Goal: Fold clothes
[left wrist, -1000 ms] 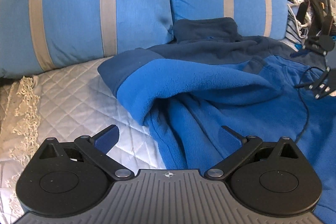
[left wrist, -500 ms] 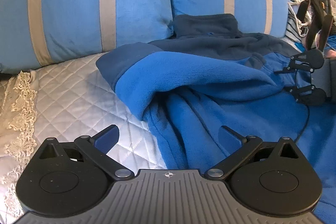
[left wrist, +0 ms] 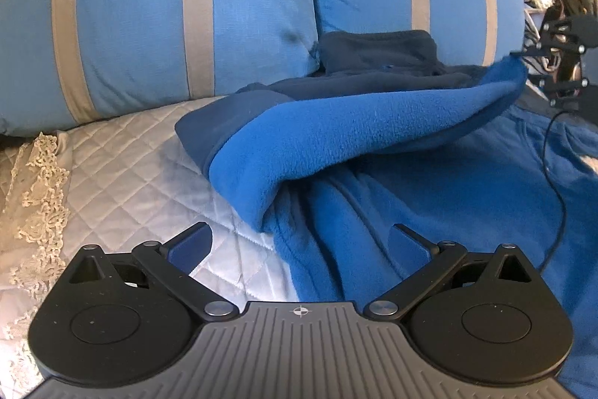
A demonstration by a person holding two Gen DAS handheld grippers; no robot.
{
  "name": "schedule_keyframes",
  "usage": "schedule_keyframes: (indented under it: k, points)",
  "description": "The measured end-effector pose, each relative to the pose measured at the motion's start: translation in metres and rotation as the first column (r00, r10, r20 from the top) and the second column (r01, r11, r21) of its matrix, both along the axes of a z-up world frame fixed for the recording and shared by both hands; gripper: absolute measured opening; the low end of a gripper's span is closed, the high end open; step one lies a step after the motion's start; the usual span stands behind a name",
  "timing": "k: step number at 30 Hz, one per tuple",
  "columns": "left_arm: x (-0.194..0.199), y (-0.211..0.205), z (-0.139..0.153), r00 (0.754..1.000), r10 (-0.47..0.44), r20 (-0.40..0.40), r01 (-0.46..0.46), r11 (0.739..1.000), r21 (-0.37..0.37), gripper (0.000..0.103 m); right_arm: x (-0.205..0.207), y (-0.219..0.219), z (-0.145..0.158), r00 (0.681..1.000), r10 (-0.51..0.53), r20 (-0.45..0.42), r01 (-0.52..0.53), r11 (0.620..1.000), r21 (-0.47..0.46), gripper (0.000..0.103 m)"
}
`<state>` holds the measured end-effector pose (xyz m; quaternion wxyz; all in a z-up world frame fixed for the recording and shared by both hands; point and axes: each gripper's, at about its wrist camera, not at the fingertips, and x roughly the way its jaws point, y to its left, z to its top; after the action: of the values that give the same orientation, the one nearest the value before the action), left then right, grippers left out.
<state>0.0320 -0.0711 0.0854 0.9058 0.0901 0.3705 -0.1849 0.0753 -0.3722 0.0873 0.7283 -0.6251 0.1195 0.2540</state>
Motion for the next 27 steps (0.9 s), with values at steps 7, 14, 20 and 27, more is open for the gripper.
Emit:
schedule_keyframes:
  k: [7,14,20,27]
  points:
    - [0.002,-0.012,-0.003,0.999,-0.022,0.031,0.02,0.996,0.085,0.103,0.014,-0.002,0.038,0.997,-0.037,0.064,0.035,0.999,0.032,0.024]
    - [0.005,-0.021,-0.009,0.993,-0.075,0.086,0.057,0.979,0.196,0.103,0.02,0.0,0.048,0.991,-0.043,0.127,0.043,0.999,0.005,0.026]
    - [0.006,-0.028,-0.021,0.985,-0.105,0.137,0.063,0.958,0.278,0.103,0.02,-0.002,0.052,0.979,-0.08,0.19,0.076,0.997,0.031,0.028]
    - [0.018,-0.03,-0.029,0.978,-0.136,0.159,0.077,0.941,0.33,0.103,0.033,-0.005,0.062,0.96,-0.123,0.25,0.112,0.992,0.058,0.029]
